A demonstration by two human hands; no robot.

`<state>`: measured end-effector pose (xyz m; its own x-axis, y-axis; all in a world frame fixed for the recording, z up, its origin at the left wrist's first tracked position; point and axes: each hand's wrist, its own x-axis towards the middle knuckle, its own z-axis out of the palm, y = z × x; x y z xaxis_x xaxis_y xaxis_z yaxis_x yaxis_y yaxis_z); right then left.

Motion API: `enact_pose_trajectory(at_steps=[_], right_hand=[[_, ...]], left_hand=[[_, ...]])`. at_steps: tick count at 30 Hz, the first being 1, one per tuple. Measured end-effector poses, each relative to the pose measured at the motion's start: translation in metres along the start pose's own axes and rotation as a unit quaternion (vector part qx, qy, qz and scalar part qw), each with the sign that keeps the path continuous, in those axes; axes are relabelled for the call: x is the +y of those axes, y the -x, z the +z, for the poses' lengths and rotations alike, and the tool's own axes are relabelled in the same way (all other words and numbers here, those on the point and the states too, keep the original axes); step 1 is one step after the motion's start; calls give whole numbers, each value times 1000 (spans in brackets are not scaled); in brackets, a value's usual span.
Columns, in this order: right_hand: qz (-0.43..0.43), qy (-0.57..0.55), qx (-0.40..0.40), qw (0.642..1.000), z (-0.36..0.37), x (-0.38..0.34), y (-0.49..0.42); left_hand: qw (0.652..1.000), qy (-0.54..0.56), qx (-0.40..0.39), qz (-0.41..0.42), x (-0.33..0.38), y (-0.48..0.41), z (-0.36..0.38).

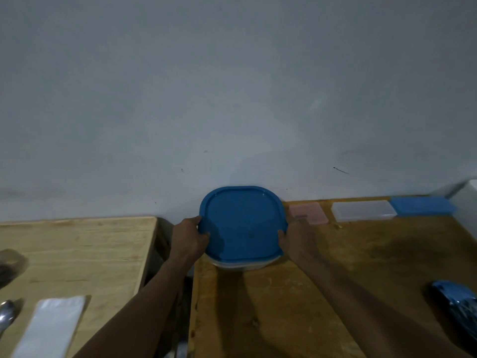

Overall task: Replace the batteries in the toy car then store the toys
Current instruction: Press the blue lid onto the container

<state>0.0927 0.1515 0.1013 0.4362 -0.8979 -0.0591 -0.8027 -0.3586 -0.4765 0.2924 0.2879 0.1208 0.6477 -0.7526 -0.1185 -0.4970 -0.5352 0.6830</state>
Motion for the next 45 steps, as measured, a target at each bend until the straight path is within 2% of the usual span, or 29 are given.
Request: enact_pose_trajectory(at_steps=[22, 37, 42, 45], right_hand=[[36, 9, -7, 999, -2, -5, -6], [21, 9, -28, 999, 1, -2, -11], [16, -25, 2, 1000, -8, 2, 4], [-16, -85, 42, 995, -31, -2, 28]], left_hand=[[999, -39, -17, -15, -6, -7, 3], [999, -26, -26, -16, -2, -3, 1], [999, 1, 28, -40, -7, 13, -3], [995, 17, 100, -5, -11, 34, 0]])
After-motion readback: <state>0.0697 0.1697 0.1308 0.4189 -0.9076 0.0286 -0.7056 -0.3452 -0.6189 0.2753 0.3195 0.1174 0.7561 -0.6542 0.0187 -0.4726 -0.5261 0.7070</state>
